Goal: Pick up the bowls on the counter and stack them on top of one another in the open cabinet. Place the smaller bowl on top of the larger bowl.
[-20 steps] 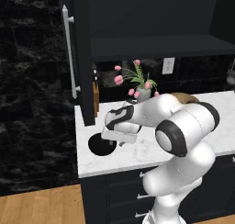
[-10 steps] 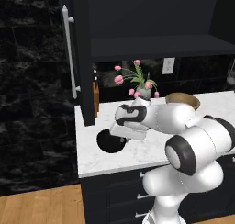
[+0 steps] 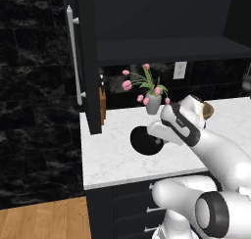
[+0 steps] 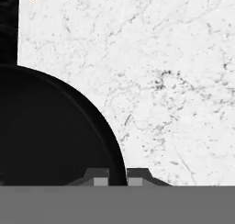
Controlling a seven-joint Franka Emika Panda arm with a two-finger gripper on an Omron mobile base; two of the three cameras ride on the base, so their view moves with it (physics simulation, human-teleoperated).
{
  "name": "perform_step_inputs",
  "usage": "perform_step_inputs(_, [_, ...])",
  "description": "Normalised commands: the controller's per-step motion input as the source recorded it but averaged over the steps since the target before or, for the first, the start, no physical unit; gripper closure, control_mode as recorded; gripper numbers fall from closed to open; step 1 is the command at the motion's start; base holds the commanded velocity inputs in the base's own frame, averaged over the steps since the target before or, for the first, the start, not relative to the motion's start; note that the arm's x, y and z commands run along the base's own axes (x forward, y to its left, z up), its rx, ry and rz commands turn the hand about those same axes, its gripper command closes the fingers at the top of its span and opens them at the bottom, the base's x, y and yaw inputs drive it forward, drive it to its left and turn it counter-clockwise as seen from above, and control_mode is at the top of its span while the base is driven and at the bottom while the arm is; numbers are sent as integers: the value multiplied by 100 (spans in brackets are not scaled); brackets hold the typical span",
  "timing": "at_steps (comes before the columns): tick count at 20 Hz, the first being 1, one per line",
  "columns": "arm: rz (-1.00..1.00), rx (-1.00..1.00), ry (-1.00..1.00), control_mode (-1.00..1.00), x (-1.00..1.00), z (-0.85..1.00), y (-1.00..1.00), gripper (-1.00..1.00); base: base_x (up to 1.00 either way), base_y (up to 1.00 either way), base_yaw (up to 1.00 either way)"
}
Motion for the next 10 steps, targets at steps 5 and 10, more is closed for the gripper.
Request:
perform_step_inputs(5, [-23,9,5,-100,-10,83,-100,100,0,0,0])
perform_step_inputs(10, [-25,8,8,-100,0,70,-100,100,0,0,0])
